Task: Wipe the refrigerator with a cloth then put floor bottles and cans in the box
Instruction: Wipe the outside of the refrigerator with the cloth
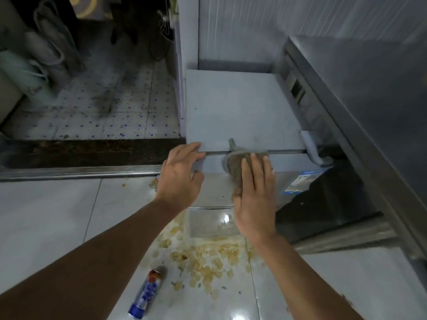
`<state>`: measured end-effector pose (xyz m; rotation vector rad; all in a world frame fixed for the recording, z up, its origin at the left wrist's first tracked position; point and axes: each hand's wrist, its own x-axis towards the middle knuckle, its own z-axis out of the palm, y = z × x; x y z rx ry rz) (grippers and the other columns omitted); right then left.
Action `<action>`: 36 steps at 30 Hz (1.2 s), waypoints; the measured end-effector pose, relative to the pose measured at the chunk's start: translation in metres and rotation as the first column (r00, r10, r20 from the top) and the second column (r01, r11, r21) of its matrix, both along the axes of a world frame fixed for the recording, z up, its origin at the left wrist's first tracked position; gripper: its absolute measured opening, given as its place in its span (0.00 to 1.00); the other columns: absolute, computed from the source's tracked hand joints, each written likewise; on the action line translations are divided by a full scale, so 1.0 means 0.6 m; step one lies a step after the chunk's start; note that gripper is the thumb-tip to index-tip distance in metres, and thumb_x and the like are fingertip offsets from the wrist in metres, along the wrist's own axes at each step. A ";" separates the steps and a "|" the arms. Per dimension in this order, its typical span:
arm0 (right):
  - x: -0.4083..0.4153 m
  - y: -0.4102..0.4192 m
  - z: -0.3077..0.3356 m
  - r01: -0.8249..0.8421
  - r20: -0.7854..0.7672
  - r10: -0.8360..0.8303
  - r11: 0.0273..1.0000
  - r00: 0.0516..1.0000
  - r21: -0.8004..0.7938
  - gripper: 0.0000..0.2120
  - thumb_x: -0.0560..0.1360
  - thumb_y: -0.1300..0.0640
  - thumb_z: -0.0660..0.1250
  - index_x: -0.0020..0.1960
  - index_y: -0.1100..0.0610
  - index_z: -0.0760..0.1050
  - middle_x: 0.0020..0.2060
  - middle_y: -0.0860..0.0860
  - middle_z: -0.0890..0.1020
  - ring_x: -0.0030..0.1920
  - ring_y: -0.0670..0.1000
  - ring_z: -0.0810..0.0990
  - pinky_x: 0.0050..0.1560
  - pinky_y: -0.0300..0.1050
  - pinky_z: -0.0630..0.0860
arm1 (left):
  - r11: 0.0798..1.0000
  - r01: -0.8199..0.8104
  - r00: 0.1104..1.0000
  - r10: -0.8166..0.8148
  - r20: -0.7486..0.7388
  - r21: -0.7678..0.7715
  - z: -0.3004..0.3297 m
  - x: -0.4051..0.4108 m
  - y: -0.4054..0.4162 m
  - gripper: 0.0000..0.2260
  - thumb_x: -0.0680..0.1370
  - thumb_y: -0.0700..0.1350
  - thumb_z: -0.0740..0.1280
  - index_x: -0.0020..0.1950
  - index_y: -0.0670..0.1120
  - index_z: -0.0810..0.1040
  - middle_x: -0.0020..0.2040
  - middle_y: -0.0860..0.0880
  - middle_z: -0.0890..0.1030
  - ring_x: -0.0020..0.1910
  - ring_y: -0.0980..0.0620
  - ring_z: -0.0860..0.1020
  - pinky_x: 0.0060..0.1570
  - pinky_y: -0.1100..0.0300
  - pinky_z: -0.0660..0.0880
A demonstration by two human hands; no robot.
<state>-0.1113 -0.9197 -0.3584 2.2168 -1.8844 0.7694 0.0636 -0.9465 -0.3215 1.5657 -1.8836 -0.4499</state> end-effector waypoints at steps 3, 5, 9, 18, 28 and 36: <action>-0.020 -0.019 -0.018 -0.050 -0.051 0.046 0.994 0.998 -0.093 0.34 0.68 0.58 0.71 0.71 0.60 0.61 0.69 0.59 0.68 0.72 0.60 0.60 0.72 0.58 0.58 | 0.997 0.062 0.997 -0.063 -0.034 -0.041 -0.015 0.014 -0.003 0.18 0.74 0.38 0.64 0.64 0.42 0.75 0.69 0.48 0.71 0.70 0.50 0.63 0.70 0.63 0.55; -0.029 -0.030 -0.032 -0.070 -0.042 0.064 0.983 0.997 -0.171 0.34 0.68 0.58 0.73 0.69 0.60 0.63 0.67 0.59 0.71 0.70 0.60 0.63 0.69 0.60 0.64 | 0.992 0.081 0.994 -0.087 -0.071 -0.093 -0.031 0.020 -0.002 0.17 0.76 0.39 0.64 0.65 0.44 0.74 0.68 0.51 0.70 0.69 0.56 0.62 0.67 0.74 0.51; -0.017 -0.044 -0.054 -0.055 0.055 0.081 0.926 0.995 -0.373 0.20 0.75 0.59 0.60 0.66 0.63 0.68 0.63 0.61 0.74 0.68 0.61 0.66 0.65 0.61 0.67 | 0.980 0.063 0.972 -0.104 -0.210 -0.191 -0.062 0.015 -0.003 0.16 0.76 0.44 0.61 0.64 0.46 0.75 0.66 0.56 0.70 0.68 0.60 0.62 0.66 0.76 0.54; 0.013 -0.052 -0.093 -0.054 0.043 0.091 0.841 0.995 -0.539 0.28 0.71 0.66 0.54 0.71 0.63 0.61 0.70 0.61 0.65 0.73 0.59 0.56 0.73 0.58 0.56 | 0.936 0.084 0.873 -0.235 -0.427 -0.342 -0.134 0.039 0.008 0.27 0.71 0.32 0.64 0.67 0.51 0.66 0.64 0.63 0.71 0.66 0.67 0.67 0.61 0.75 0.64; 0.086 -0.068 -0.104 -0.286 -0.286 0.127 0.719 0.950 -0.634 0.26 0.74 0.66 0.59 0.72 0.58 0.63 0.71 0.62 0.65 0.72 0.64 0.60 0.68 0.64 0.62 | 0.890 0.116 0.822 -0.335 -0.460 -0.441 -0.181 0.074 0.001 0.32 0.70 0.27 0.60 0.67 0.56 0.65 0.58 0.59 0.78 0.59 0.63 0.76 0.57 0.66 0.73; 0.116 -0.092 -0.121 -0.385 -0.454 0.052 0.621 0.889 -0.683 0.24 0.71 0.60 0.57 0.68 0.54 0.66 0.72 0.52 0.63 0.73 0.60 0.57 0.73 0.58 0.51 | 0.910 0.046 0.894 -0.221 -0.390 -0.411 -0.228 0.105 0.000 0.31 0.73 0.30 0.60 0.69 0.56 0.59 0.59 0.56 0.76 0.55 0.65 0.75 0.52 0.69 0.73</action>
